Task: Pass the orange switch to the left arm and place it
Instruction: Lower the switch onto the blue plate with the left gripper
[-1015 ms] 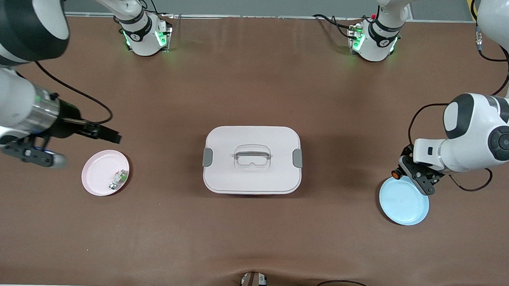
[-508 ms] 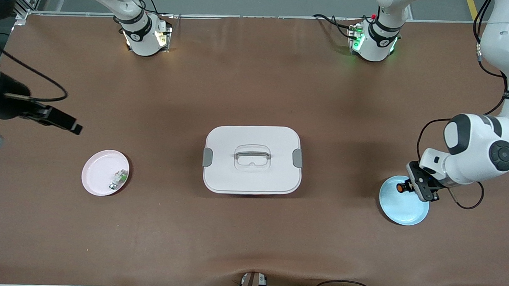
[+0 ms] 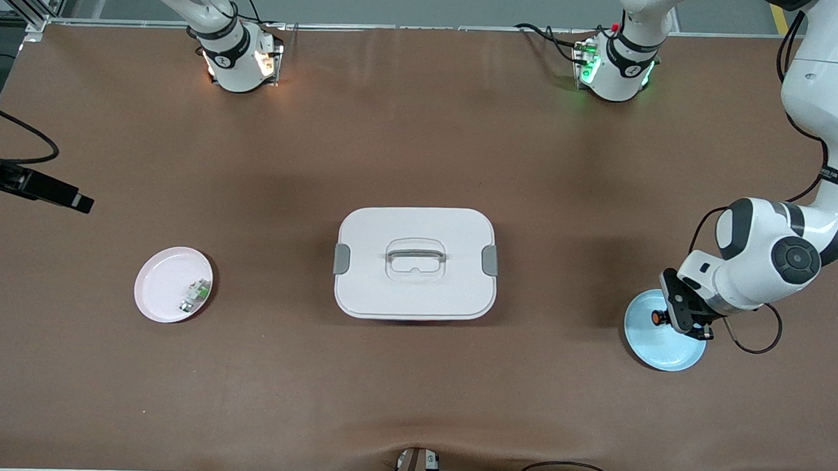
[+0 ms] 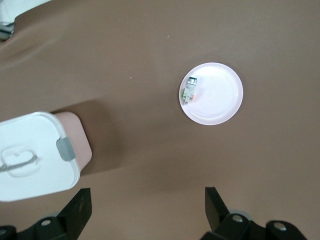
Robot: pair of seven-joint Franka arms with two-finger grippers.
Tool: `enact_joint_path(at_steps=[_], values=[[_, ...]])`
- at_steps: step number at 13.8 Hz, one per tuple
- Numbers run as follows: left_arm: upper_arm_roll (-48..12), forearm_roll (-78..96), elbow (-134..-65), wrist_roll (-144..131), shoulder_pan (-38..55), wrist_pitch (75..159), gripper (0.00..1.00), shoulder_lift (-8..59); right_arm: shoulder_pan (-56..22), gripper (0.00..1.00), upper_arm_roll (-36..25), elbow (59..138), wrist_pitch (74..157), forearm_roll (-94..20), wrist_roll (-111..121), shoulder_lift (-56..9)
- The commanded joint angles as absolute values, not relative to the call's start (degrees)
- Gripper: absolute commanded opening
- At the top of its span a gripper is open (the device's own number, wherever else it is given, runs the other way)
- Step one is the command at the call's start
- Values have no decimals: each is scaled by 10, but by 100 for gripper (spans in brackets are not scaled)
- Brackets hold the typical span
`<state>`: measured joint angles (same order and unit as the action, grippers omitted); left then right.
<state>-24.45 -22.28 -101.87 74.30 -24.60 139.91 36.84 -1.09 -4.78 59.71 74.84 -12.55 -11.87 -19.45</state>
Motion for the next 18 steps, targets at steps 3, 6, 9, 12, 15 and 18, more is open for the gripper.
enact_joint_path(at_steps=[3,6,9,12,15,18], values=[[-248,-239,-999,786,-252,1426,0,402,53,100,-44,598,737,-144,17,-187],[-245,-240,-995,793,-252,1426,0,406,50,100,-40,598,729,-102,19,-187],[-241,-240,-994,796,-252,1426,0,409,24,100,-34,598,662,-77,18,-185],[-236,-240,-994,802,-251,1426,6,409,11,100,-34,599,661,-59,20,-173],[-236,-240,-994,802,-250,1426,16,413,-12,100,-34,640,698,-20,49,-147],[-236,-240,-995,802,-250,1434,23,418,-8,100,-36,783,792,-20,81,-60]])
